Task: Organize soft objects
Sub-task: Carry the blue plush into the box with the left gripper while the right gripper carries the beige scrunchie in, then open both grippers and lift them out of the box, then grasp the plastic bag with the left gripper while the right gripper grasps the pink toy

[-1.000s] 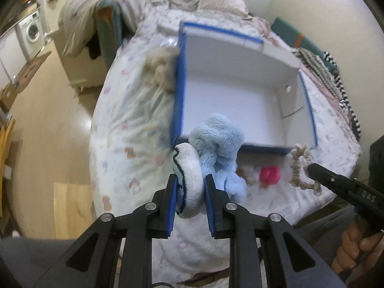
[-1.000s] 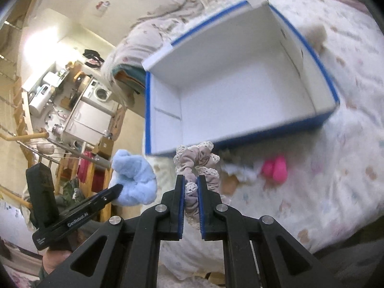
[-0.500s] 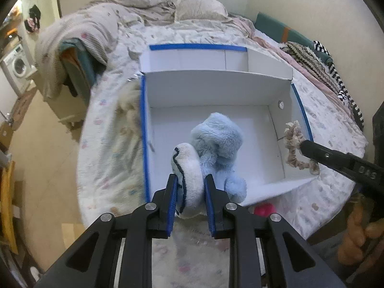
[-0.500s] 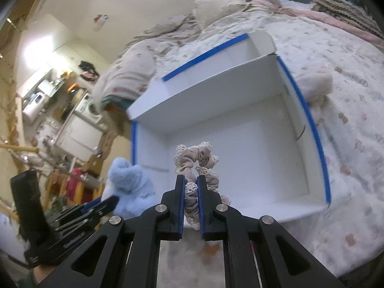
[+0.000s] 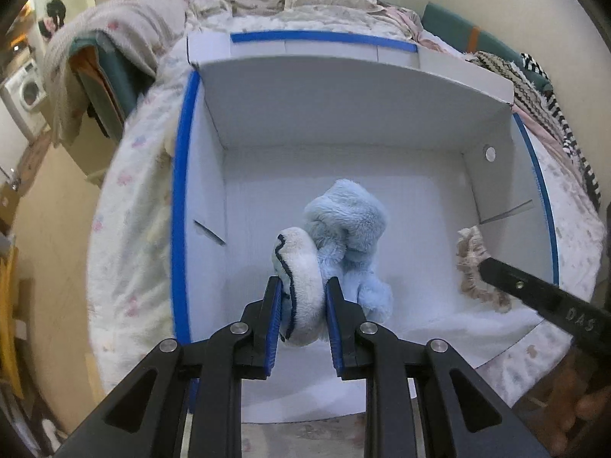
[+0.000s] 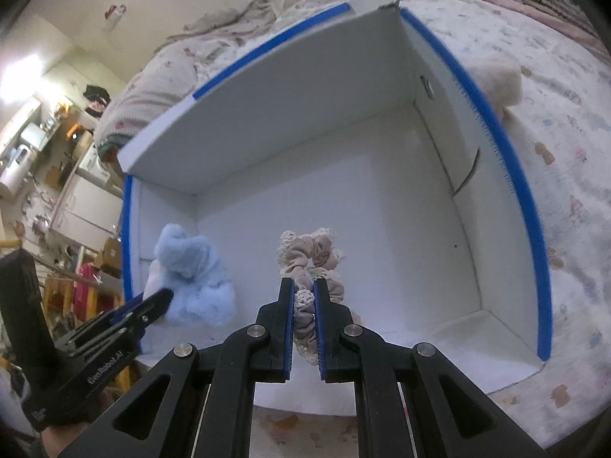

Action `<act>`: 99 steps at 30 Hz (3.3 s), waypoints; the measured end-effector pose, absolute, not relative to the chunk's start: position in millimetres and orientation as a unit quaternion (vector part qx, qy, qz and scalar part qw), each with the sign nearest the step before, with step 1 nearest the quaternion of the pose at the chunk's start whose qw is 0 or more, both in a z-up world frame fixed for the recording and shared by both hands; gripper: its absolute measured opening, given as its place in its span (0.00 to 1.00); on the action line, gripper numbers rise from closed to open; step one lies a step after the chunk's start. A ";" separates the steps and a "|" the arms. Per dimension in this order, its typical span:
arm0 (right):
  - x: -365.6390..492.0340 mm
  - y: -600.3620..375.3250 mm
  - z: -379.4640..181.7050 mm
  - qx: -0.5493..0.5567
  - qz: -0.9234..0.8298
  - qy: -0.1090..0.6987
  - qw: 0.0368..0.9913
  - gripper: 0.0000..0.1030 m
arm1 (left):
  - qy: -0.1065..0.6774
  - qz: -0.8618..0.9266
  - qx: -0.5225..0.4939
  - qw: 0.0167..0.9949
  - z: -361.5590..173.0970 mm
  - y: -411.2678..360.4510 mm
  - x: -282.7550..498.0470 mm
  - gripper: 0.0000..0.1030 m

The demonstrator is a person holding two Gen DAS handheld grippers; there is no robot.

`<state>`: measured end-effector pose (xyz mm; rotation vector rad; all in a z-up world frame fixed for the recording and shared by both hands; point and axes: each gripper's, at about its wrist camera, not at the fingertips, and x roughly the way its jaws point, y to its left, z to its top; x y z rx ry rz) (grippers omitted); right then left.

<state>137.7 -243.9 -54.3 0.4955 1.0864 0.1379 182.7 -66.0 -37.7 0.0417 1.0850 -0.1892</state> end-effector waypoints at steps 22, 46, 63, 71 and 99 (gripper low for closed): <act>144.6 -249.3 -76.3 0.233 0.053 0.539 0.808 0.12 | 0.539 -0.079 0.030 0.838 -63.2 -74.1 189.1 0.24; 140.9 -257.4 -61.3 0.245 0.044 0.498 0.831 0.84 | 0.519 -0.077 0.032 0.851 -48.0 -72.6 183.6 0.62; 120.2 -256.1 -46.5 0.247 0.042 0.485 0.838 0.84 | 0.484 -0.058 0.013 0.873 -16.0 -51.9 158.7 0.62; 94.7 -263.0 -25.7 0.226 0.019 0.458 0.860 0.84 | 0.470 -0.043 -0.002 0.882 -6.0 -31.8 132.6 0.62; 37.1 -255.4 -45.3 0.183 0.014 0.499 0.847 0.84 | 0.499 0.003 -0.023 0.866 -36.7 25.8 86.1 0.62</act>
